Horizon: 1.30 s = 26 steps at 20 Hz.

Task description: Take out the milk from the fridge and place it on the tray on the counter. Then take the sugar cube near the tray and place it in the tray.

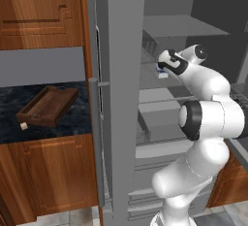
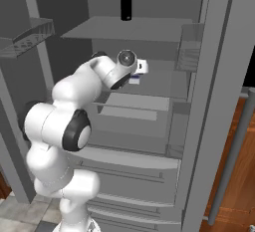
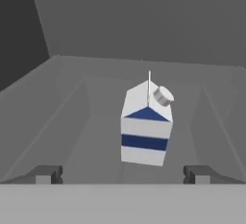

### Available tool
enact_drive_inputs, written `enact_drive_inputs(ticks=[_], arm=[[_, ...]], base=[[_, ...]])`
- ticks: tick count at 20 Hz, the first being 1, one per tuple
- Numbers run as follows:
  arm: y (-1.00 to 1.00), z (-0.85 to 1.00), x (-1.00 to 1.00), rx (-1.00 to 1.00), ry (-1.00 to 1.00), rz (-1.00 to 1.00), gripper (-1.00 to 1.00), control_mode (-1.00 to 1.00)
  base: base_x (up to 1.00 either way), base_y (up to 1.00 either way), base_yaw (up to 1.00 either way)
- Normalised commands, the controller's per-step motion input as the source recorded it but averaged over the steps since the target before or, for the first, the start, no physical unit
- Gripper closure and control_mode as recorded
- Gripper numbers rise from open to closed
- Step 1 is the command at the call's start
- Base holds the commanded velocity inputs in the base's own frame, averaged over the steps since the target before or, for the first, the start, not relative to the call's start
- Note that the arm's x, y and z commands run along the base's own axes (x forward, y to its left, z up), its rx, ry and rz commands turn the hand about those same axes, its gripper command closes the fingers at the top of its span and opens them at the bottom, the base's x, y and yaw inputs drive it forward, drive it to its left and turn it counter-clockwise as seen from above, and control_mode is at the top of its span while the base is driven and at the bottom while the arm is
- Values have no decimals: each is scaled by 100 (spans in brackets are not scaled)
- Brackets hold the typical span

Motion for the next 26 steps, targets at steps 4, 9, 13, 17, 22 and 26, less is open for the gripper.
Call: enact_drive_inputs(ticks=[4, 9, 13, 17, 22, 26], arm=[[-5, -7, 43, 0, 1, 0, -100, -100], [-9, -14, 35, 0, 0, 0, -100, -100], [-14, -18, 37, 0, 0, 0, -100, -100], [0, -24, 48, 0, 0, 0, -100, -100], [0, -19, 44, 0, 0, 0, -100, -100], [0, -13, 44, 0, 0, 0, -100, -100]], base=[[0, 0, 0], [0, 0, 0], [0, 0, 0], [0, 0, 0], [0, 0, 0], [0, 0, 0]])
